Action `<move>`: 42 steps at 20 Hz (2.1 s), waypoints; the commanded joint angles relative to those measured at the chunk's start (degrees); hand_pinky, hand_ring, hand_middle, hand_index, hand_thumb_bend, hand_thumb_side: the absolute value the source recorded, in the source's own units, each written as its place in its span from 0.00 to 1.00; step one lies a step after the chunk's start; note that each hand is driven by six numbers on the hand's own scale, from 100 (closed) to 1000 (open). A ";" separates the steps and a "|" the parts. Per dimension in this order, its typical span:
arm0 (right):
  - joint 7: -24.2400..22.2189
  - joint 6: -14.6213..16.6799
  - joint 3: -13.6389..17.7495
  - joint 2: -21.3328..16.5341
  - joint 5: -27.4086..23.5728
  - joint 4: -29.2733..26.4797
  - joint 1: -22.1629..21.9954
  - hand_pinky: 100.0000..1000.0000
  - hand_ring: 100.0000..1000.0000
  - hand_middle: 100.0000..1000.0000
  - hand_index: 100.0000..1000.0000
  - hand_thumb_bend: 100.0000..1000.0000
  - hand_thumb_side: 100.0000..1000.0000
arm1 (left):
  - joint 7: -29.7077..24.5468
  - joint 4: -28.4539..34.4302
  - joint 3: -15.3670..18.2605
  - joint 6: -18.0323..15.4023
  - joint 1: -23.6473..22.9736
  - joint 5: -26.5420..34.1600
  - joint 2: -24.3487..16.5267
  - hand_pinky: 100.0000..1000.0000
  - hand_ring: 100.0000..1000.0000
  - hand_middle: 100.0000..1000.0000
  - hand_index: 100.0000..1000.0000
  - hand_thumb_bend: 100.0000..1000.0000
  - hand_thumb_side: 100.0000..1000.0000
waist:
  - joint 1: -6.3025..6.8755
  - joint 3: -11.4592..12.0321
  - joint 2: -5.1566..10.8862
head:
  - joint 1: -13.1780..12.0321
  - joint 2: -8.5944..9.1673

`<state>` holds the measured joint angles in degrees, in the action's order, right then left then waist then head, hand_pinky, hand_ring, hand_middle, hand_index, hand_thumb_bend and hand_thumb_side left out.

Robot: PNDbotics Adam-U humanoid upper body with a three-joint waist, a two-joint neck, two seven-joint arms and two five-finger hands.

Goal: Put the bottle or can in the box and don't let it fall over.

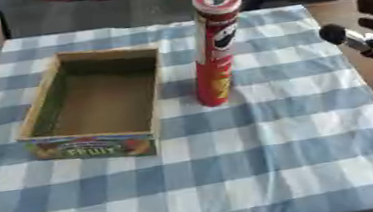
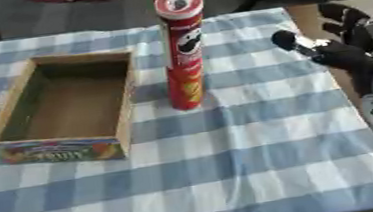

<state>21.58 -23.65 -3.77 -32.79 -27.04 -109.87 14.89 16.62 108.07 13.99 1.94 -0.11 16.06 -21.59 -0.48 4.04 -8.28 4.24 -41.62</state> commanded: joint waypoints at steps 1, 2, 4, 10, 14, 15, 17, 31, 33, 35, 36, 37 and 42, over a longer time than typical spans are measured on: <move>-1.93 0.49 -0.49 0.02 -0.59 0.37 1.44 0.82 1.00 0.94 0.87 0.89 0.21 | -0.24 0.68 0.14 -0.05 0.38 -0.15 -1.01 1.00 0.87 0.86 0.77 0.37 0.53 | 0.09 0.18 0.36 | 0.19 1.02; -2.60 0.68 -0.78 0.43 -0.82 0.73 1.74 0.82 1.00 0.94 0.87 0.89 0.21 | -0.28 0.68 0.12 -0.04 0.41 -0.14 -0.99 1.00 0.87 0.86 0.77 0.37 0.53 | 0.09 0.23 0.32 | 0.18 1.11; -3.60 1.00 -1.30 1.13 -0.87 1.45 2.35 0.82 1.00 0.94 0.87 0.89 0.21 | -0.33 0.68 0.10 -0.04 0.45 -0.13 -0.98 1.00 0.87 0.86 0.77 0.37 0.53 | 0.10 0.32 0.22 | 0.16 1.24; -5.38 1.35 -2.55 2.75 -0.32 2.60 3.89 0.82 1.00 0.93 0.88 0.85 0.18 | -0.45 0.67 0.04 0.00 0.58 -0.08 -0.87 1.00 0.87 0.86 0.77 0.37 0.53 | 0.05 0.48 -0.06 | 0.09 1.25; -6.01 1.33 -3.29 3.80 -0.11 3.27 4.83 0.82 1.00 0.93 0.87 0.85 0.18 | -0.56 0.67 0.00 0.01 0.66 -0.08 -0.82 1.00 0.87 0.86 0.77 0.37 0.53 | 0.05 0.57 -0.19 | 0.07 1.49; -6.19 1.37 -3.44 4.02 -0.06 3.49 5.02 0.82 1.00 0.93 0.86 0.86 0.19 | -0.57 0.68 0.00 0.01 0.67 -0.08 -0.81 1.00 0.87 0.86 0.77 0.37 0.53 | 0.05 0.59 -0.21 | 0.06 1.53; -6.60 1.64 -3.74 4.63 0.19 3.97 5.61 0.82 1.00 0.93 0.86 0.87 0.19 | -0.65 0.68 -0.03 0.01 0.71 -0.08 -0.78 1.00 0.87 0.85 0.77 0.37 0.53 | 0.06 0.63 -0.28 | 0.06 1.65; -13.89 7.14 -7.34 8.88 7.99 9.15 8.87 0.82 1.00 0.93 0.86 0.97 0.28 | -1.17 0.66 -0.36 0.13 1.19 0.06 -0.48 1.00 0.87 0.85 0.77 0.37 0.53 | 0.22 1.02 -0.98 | 1.94 2.42; -14.71 7.82 -7.80 9.51 8.17 9.63 9.17 0.82 1.00 0.94 0.86 0.98 0.29 | -1.22 0.65 -0.39 0.15 1.22 0.06 -0.47 1.00 0.87 0.86 0.77 0.37 0.53 | 0.24 1.00 -1.03 | 2.12 2.33; -15.36 8.15 -8.13 9.95 8.53 10.09 9.56 0.82 1.00 0.94 0.87 0.98 0.29 | -1.29 0.65 -0.44 0.17 1.25 0.05 -0.46 1.00 0.87 0.86 0.77 0.37 0.53 | 0.24 0.99 -1.04 | 2.26 2.27; -15.71 8.25 -8.28 10.16 8.68 10.33 9.83 0.83 1.00 0.94 0.87 0.98 0.29 | -1.33 0.65 -0.46 0.18 1.27 0.05 -0.46 1.00 0.87 0.86 0.77 0.37 0.54 | 0.25 0.99 -1.03 | 2.32 2.30; -16.11 8.34 -8.42 10.36 8.80 10.59 10.11 0.83 1.00 0.94 0.87 0.99 0.29 | -1.36 0.65 -0.48 0.19 1.27 0.05 -0.44 1.00 0.87 0.86 0.77 0.37 0.54 | 0.25 0.99 -1.02 | 2.37 2.34; -18.01 8.62 -8.96 11.52 9.16 12.33 11.60 0.83 1.00 0.95 0.87 0.99 0.30 | -1.51 0.64 -0.55 0.23 1.34 0.07 -0.39 1.00 0.88 0.86 0.77 0.36 0.54 | 0.27 1.05 -1.07 | 2.77 2.69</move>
<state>4.10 -15.22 -12.80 -20.98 -18.35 -97.41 25.52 15.35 108.06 13.28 2.22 0.74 16.09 -21.10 -0.43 5.02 -9.82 6.78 -39.64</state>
